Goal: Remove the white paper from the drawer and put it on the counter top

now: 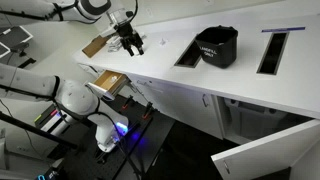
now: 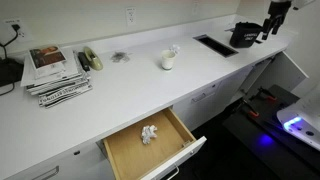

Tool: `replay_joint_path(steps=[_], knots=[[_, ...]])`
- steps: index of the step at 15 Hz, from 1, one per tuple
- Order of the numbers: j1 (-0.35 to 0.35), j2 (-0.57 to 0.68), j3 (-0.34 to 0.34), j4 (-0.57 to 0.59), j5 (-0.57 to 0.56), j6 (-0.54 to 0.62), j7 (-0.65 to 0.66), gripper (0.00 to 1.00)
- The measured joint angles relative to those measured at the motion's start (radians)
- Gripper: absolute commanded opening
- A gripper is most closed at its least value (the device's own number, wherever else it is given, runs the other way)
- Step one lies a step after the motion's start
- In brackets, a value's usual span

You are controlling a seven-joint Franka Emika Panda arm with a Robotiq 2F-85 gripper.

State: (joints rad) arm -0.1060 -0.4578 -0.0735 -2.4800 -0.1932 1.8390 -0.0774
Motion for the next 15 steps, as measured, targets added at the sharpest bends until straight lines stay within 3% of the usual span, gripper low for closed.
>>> replay_joint_path(steps=[8,15], knots=[[0.016,0.001,0.008,-0.002,0.001,0.0,-0.001,1.0],[0.237,0.019,0.16,-0.027,0.121,0.045,-0.032,1.0]])
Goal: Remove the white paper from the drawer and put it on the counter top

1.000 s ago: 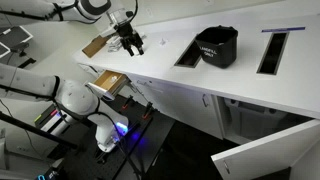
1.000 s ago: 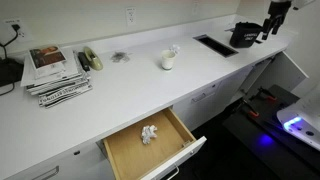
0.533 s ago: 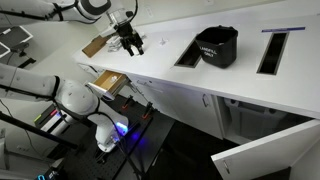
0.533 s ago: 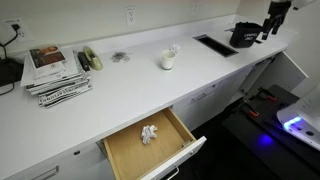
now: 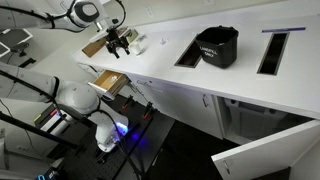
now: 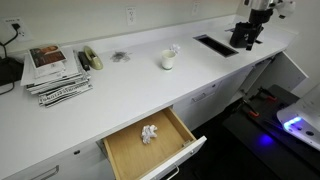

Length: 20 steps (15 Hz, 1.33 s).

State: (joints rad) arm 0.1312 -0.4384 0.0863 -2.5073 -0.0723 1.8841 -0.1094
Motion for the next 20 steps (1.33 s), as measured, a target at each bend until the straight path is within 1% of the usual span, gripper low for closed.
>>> replay_joint_path(steps=[3,6,8,11,13,15,20], knots=[[0.086,0.07,0.075,-0.001,0.051,0.116,0.0,1.0],[0.144,0.18,0.148,0.01,0.091,0.282,0.012,1.0],[0.172,0.27,0.197,0.039,0.113,0.381,0.066,1.0],[0.199,0.413,0.259,0.121,0.117,0.484,0.2,1.0],[0.22,0.514,0.284,0.195,0.106,0.521,0.305,1.0],[0.252,0.61,0.29,0.273,0.078,0.54,0.412,1.0],[0.382,0.807,0.28,0.456,0.038,0.543,0.629,1.0]])
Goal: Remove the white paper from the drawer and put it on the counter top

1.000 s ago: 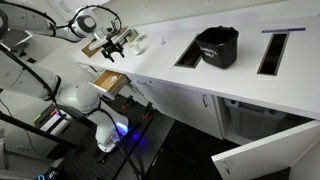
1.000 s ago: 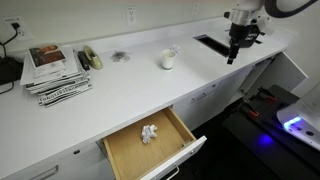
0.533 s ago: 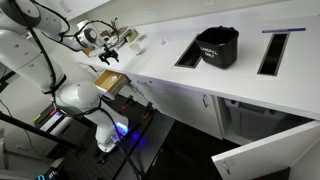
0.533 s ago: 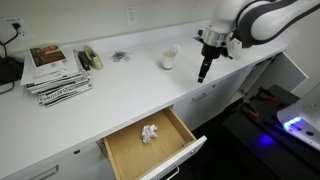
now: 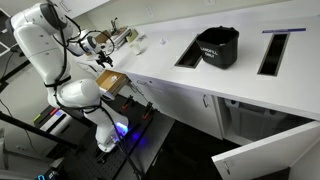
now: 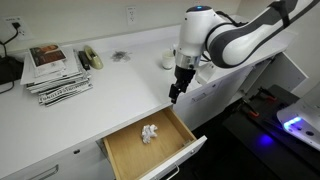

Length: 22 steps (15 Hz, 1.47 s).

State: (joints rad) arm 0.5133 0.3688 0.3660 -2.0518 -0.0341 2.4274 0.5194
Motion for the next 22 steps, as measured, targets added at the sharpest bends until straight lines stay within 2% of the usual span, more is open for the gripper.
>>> replay_joint_path(steps=[5,12,18,22], knots=[[0.116,0.065,-0.006,0.07,0.001,-0.014,0.073,1.0],[0.128,0.064,-0.022,0.073,0.002,-0.01,0.075,1.0],[0.231,0.149,-0.123,0.09,-0.013,0.13,0.193,1.0],[0.335,0.234,-0.192,0.154,-0.014,0.147,0.306,1.0]])
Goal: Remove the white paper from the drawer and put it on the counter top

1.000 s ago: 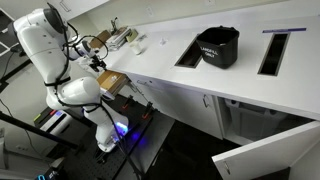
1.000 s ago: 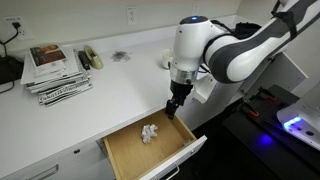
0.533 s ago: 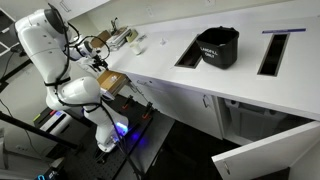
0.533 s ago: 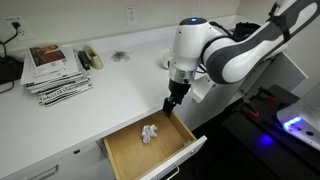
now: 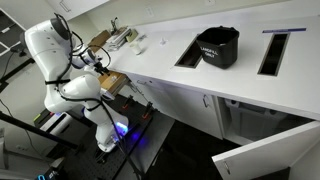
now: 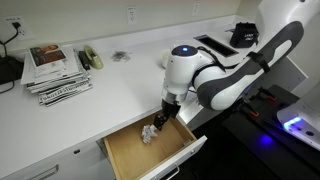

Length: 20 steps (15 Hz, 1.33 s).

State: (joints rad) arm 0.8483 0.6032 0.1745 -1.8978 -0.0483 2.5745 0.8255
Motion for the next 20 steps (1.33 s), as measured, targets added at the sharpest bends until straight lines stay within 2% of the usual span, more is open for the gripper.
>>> replay_joint_path(steps=[6,14,15,16,20], knots=[[0.146,0.135,-0.117,0.156,-0.019,-0.014,0.152,1.0],[0.213,0.299,-0.185,0.312,-0.019,-0.015,0.226,1.0],[0.216,0.315,-0.19,0.328,-0.019,-0.015,0.23,0.75],[0.222,0.331,-0.198,0.345,-0.019,-0.015,0.238,0.72],[0.242,0.382,-0.224,0.401,-0.019,-0.015,0.254,0.42]])
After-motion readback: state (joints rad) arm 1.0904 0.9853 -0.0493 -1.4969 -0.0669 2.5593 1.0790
